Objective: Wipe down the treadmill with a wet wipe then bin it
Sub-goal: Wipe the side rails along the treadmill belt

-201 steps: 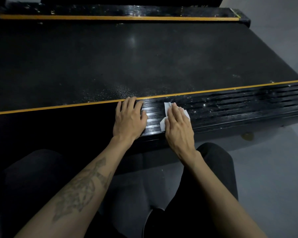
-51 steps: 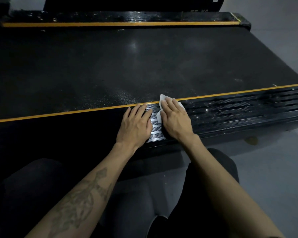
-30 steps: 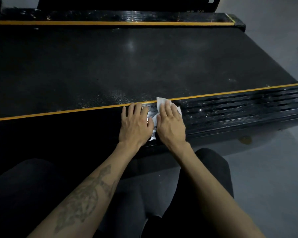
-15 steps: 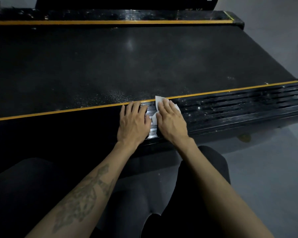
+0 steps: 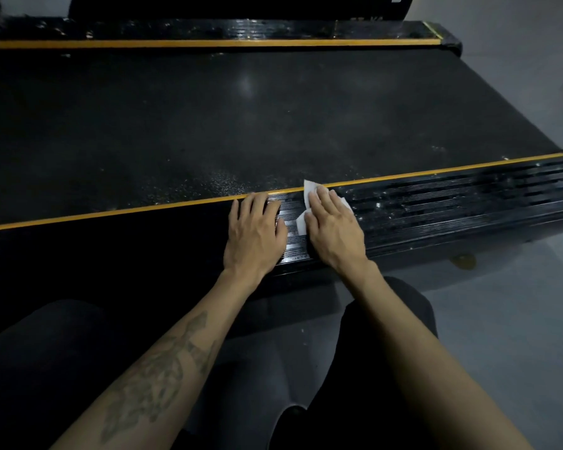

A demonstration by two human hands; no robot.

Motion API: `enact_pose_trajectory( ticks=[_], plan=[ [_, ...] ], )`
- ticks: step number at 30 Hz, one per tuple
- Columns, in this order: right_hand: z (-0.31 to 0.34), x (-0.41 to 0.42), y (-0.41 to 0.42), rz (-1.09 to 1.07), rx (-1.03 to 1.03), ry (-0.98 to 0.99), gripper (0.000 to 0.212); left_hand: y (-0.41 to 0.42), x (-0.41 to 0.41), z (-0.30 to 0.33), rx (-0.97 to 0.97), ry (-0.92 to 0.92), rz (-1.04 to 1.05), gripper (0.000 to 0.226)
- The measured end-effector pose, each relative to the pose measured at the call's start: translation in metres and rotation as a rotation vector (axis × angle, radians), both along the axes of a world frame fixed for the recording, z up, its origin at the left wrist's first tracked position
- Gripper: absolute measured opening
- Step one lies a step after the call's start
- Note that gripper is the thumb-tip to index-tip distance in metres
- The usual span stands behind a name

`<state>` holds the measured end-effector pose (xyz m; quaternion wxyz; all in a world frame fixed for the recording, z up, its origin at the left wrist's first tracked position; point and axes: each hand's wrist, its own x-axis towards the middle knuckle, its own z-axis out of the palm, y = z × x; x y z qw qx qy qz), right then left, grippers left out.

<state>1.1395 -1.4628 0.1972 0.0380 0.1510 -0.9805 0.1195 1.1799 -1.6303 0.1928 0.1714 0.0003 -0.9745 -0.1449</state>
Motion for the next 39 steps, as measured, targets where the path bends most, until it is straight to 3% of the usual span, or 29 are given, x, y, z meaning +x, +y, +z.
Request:
enact_pose_trajectory(
  ticks=[4,12,16,25,28,30,34,39],
  plan=[
    [-0.003,0.018,-0.008,-0.118,-0.037,0.034,0.074,0.001,0.001,0.001,-0.003,-0.01,-0.002,0.046],
    [-0.003,0.008,-0.01,-0.05,-0.049,0.0,0.054,-0.002,-0.001,-0.002,-0.008,0.012,-0.008,0.04],
    [-0.008,0.023,-0.011,-0.164,-0.031,0.039,0.072,0.001,0.0,-0.001,-0.014,0.015,-0.009,0.04],
    [-0.002,0.014,0.002,-0.109,-0.027,0.001,0.058,0.0,0.0,-0.003,-0.011,0.018,-0.014,0.038],
    [-0.004,0.03,-0.006,-0.188,-0.032,0.02,0.068,0.0,-0.001,-0.002,-0.016,0.021,-0.014,0.038],
    [-0.008,0.042,-0.015,-0.154,-0.067,0.03,0.071,-0.001,-0.001,-0.001,-0.024,0.021,-0.011,0.039],
    [-0.001,0.028,-0.008,-0.055,-0.056,0.007,0.056,-0.001,-0.001,0.0,-0.014,0.022,-0.015,0.042],
    [-0.005,0.04,0.004,-0.192,-0.039,0.022,0.064,0.001,0.002,0.003,-0.012,0.021,-0.029,0.042]
  ],
)
